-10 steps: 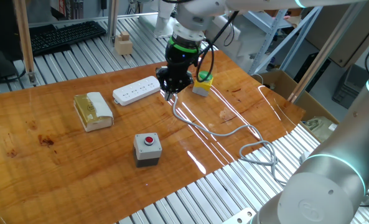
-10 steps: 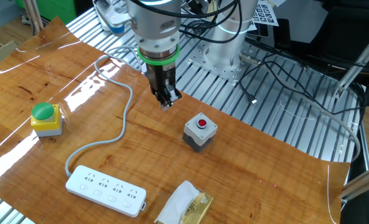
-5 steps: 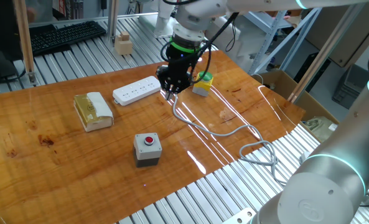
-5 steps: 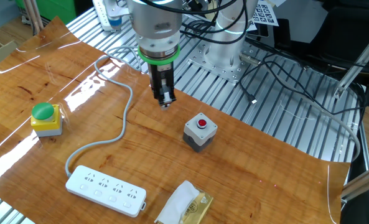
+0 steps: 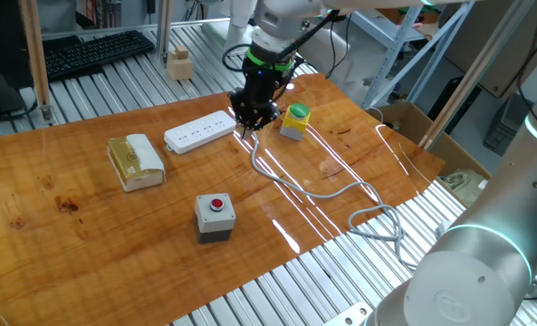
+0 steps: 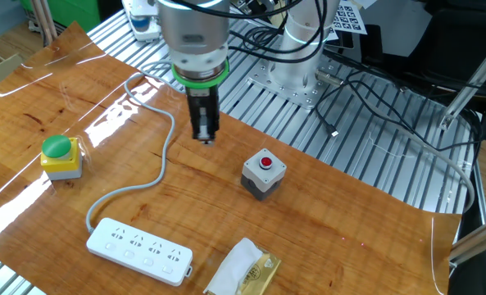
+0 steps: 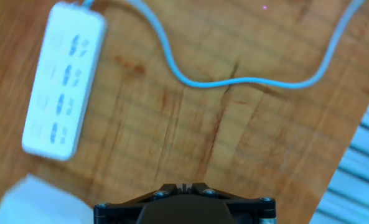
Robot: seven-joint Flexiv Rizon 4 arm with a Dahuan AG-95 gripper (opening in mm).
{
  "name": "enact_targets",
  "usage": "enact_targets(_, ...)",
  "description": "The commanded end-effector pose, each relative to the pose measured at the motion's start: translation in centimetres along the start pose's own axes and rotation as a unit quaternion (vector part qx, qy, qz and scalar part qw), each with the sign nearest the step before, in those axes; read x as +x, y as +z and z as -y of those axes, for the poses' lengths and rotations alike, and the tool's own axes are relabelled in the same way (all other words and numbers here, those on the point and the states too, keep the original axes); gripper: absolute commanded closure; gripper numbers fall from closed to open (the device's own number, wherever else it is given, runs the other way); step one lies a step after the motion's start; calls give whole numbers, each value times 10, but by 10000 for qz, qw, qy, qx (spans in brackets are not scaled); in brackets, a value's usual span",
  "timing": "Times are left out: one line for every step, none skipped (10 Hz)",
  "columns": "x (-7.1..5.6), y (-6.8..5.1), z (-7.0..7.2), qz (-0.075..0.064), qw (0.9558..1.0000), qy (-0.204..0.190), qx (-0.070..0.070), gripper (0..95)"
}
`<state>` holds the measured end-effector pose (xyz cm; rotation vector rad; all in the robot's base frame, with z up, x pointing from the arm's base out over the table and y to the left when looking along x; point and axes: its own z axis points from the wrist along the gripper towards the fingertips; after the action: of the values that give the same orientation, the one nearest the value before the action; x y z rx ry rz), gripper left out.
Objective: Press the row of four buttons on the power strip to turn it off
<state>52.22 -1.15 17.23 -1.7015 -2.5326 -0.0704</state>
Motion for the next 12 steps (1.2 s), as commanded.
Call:
enact_targets(-19, 9, -10, 39, 9975, 703, 8, 950)
enact_targets(-28, 12, -13, 55, 9972, 750, -20, 950)
enact_targets(-36, 15, -19, 62, 9963, 860, -30, 950)
enact_targets(-40, 16, -24, 69, 9957, 927, -24, 950)
enact_targets(-46, 19, -30, 75, 9945, 1048, -23, 950)
enact_targets(-52, 22, -37, 95, 9935, 1133, -15, 950)
enact_targets(-57, 26, -42, 111, 9932, 1156, -10, 950)
enact_targets(-63, 29, -46, 136, 9926, 1208, -3, 950)
enact_targets(-72, 33, -53, 145, 9900, 1403, 2, 950)
enact_targets(-77, 36, -56, 126, 9887, 1494, 1, 950)
enact_targets(-83, 39, -61, 133, 9889, 1477, 10, 950)
enact_targets(-88, 40, -66, 170, 9887, 1492, 20, 950)
